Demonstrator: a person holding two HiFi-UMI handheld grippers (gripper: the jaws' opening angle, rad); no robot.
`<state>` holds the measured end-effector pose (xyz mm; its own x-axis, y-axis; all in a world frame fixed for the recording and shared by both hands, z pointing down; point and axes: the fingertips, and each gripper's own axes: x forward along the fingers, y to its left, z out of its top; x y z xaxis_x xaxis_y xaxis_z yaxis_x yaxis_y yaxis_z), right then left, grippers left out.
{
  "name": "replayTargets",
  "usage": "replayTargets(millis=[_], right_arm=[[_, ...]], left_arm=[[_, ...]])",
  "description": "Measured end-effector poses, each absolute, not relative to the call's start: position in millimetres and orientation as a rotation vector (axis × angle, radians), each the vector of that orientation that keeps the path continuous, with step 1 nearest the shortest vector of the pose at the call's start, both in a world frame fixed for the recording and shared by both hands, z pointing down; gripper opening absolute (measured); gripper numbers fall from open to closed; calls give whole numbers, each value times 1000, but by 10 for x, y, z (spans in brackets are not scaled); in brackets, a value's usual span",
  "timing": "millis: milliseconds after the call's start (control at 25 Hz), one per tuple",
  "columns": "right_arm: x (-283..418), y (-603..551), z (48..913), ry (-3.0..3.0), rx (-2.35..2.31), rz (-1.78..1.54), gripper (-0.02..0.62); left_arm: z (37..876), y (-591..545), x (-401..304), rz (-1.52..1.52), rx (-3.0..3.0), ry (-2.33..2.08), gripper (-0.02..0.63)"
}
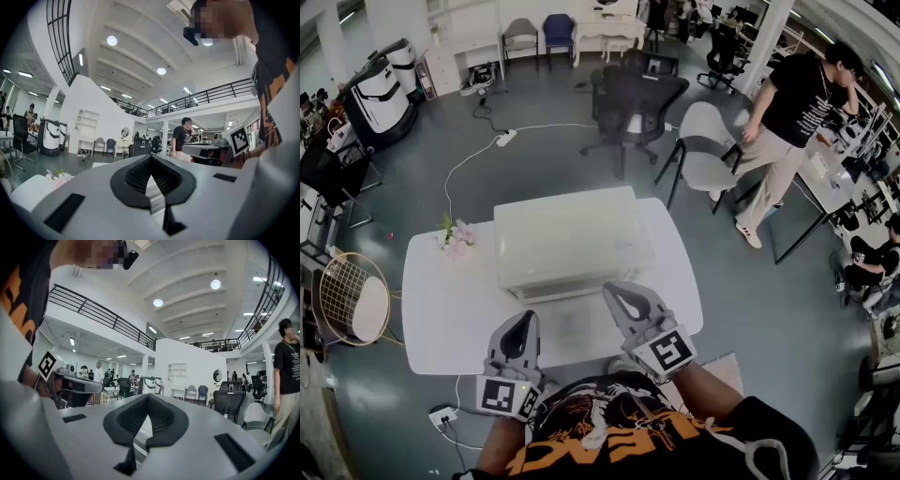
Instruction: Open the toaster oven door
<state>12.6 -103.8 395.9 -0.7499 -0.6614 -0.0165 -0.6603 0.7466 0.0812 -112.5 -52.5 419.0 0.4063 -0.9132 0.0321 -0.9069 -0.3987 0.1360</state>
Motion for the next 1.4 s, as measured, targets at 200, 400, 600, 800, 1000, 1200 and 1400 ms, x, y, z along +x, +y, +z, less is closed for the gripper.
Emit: replayTargets(millis=[200,400,600,800,1000,1200,1400], right_arm=[[137,-1146,4063,-2890,1108,-160,14],[134,-1189,4119,-2882,1112,-173,14],[321,-1312,4396,-2790,1195,-44,14],[511,-1456,4779,-2686,1259,101,78],[773,-1702,5320,-2519,1328,216,110],[910,-1840,5679,-2368,1324,411,117],[869,-2034,5895,-2266,1325,558,124]], left_arm=[[4280,-650,-1140,-77,2523,-1635,20],[4325,-697,-1147,-76,2524,-1631,20],[4364,-704,-1113,-109,2531,-1594,21],[4481,-712,-1119,-102,2512,-1579,62],[4585,-706,-1100,-57,2531,-1601,67],[4517,-650,-1049,-56,2551,-1630,61],[4470,-620,-1104,-92,2542,-1682,25]])
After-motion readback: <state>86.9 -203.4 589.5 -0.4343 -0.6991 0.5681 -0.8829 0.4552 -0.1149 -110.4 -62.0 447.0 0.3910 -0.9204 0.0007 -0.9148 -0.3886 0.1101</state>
